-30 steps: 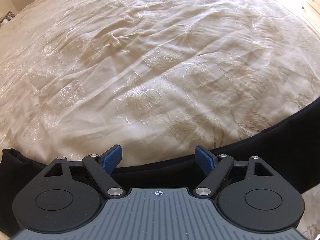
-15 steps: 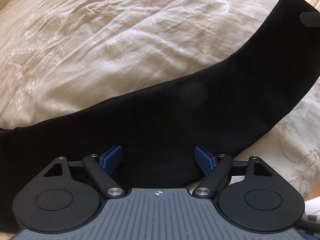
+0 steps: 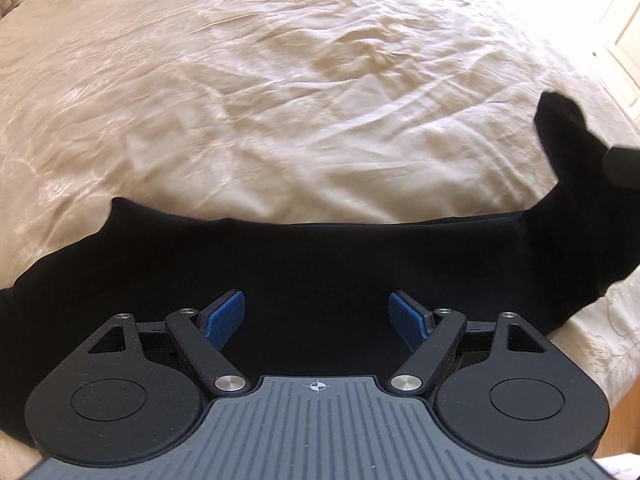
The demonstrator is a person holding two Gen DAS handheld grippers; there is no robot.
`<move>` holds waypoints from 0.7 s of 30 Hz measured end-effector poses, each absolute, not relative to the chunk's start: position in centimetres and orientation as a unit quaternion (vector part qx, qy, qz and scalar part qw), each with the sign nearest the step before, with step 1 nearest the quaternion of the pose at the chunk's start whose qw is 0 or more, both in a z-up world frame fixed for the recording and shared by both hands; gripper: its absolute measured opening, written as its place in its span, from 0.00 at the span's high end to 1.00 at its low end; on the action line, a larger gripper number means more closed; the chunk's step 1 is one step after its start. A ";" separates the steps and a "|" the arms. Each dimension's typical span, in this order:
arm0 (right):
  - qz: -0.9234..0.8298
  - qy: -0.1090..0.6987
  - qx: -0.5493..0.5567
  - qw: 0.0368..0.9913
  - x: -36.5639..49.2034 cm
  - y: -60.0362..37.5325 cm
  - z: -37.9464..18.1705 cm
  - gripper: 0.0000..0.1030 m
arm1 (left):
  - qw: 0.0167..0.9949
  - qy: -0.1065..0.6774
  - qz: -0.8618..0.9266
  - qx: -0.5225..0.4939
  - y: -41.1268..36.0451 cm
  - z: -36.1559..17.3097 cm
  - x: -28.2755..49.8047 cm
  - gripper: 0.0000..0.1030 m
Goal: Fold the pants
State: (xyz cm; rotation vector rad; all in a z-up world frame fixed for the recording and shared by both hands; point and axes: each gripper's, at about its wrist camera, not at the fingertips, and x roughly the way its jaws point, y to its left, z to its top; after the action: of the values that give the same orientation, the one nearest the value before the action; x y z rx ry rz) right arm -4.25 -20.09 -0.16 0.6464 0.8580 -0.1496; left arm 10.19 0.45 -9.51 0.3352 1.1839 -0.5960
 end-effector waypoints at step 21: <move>-0.099 0.473 0.235 0.844 -2.5 -7.9 -5.5 0.88 | 0.765 0.563 -0.291 0.115 7.9 -9.8 13.8 0.24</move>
State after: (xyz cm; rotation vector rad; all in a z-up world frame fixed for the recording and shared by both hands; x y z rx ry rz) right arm -2.46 -7.93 -5.54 0.4957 0.9977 -0.2081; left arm 13.79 7.86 -9.79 0.2505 1.2244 -0.6321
